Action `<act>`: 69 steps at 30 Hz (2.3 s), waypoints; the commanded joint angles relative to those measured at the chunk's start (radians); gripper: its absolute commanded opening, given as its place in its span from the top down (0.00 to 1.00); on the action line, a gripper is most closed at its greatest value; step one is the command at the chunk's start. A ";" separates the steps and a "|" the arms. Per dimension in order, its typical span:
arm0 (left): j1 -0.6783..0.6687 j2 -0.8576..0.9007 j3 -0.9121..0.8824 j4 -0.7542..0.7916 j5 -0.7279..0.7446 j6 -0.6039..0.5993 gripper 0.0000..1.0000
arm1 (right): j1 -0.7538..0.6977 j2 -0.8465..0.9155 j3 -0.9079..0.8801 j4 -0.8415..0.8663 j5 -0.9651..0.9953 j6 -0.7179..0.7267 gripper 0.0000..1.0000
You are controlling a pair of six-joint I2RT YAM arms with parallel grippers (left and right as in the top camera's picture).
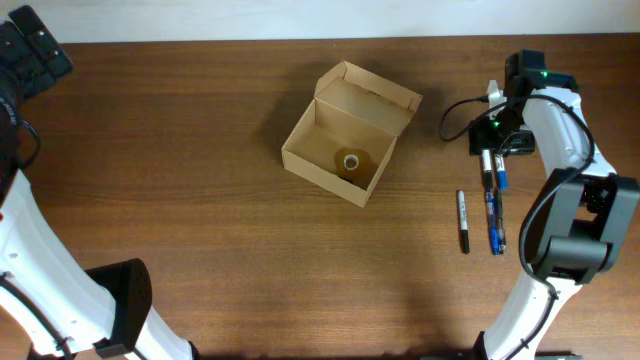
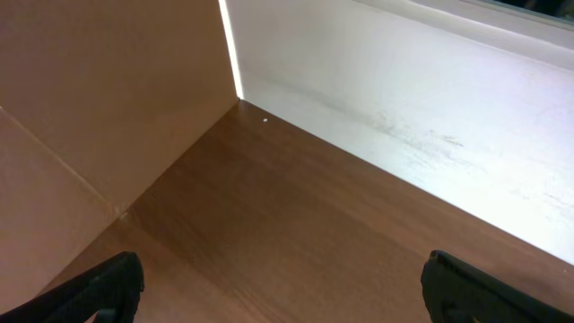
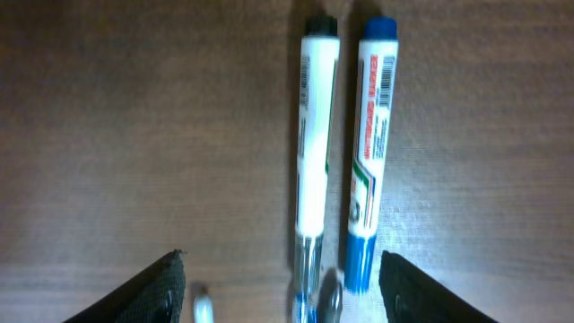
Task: Pack container
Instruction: 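Return the right gripper and grasp a white whiteboard marker, then carry the whiteboard marker into the box and release it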
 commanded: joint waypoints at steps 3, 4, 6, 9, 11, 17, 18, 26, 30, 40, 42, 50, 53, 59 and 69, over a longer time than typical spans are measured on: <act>0.007 0.007 -0.002 0.000 0.007 0.009 0.00 | -0.006 0.043 0.006 0.032 0.005 0.008 0.33; 0.007 0.007 -0.002 0.000 0.007 0.009 0.00 | -0.006 0.050 0.006 0.034 0.005 0.004 0.34; 0.007 0.007 -0.002 0.000 0.007 0.009 0.00 | -0.006 0.062 0.006 0.034 0.005 -0.003 0.36; 0.007 0.007 -0.002 0.000 0.007 0.009 0.00 | -0.006 0.090 0.006 0.034 0.005 -0.002 0.36; 0.007 0.007 -0.002 0.000 0.007 0.009 0.00 | -0.006 0.108 0.006 0.035 0.006 -0.002 0.36; 0.007 0.007 -0.002 0.000 0.007 0.009 0.00 | -0.006 0.128 0.005 0.045 0.005 -0.002 0.38; 0.007 0.007 -0.002 0.000 0.007 0.009 0.00 | -0.006 0.130 0.005 0.047 0.006 -0.001 0.38; 0.007 0.007 -0.002 0.000 0.007 0.009 0.00 | -0.006 0.173 0.005 0.043 0.006 0.010 0.50; 0.007 0.007 -0.002 0.000 0.007 0.009 0.00 | -0.006 0.174 0.006 0.043 0.006 0.010 0.73; 0.007 0.007 -0.002 0.000 0.007 0.009 0.00 | -0.006 0.172 0.037 -0.002 -0.003 0.063 0.97; 0.007 0.007 -0.002 0.000 0.007 0.009 0.00 | -0.006 0.166 0.086 -0.040 -0.029 0.084 0.96; 0.007 0.007 -0.002 0.000 0.007 0.009 0.00 | 0.008 0.111 0.474 -0.261 -0.142 0.098 0.96; 0.007 0.007 -0.002 0.000 0.007 0.009 0.00 | 0.035 0.091 0.675 -0.368 -0.152 0.114 0.96; 0.007 0.007 -0.002 0.000 0.007 0.009 0.00 | 0.162 0.045 0.963 -0.488 -0.185 0.109 0.97; 0.007 0.007 -0.002 0.000 0.007 0.009 0.00 | 0.496 0.011 0.950 -0.507 -0.022 -0.049 0.96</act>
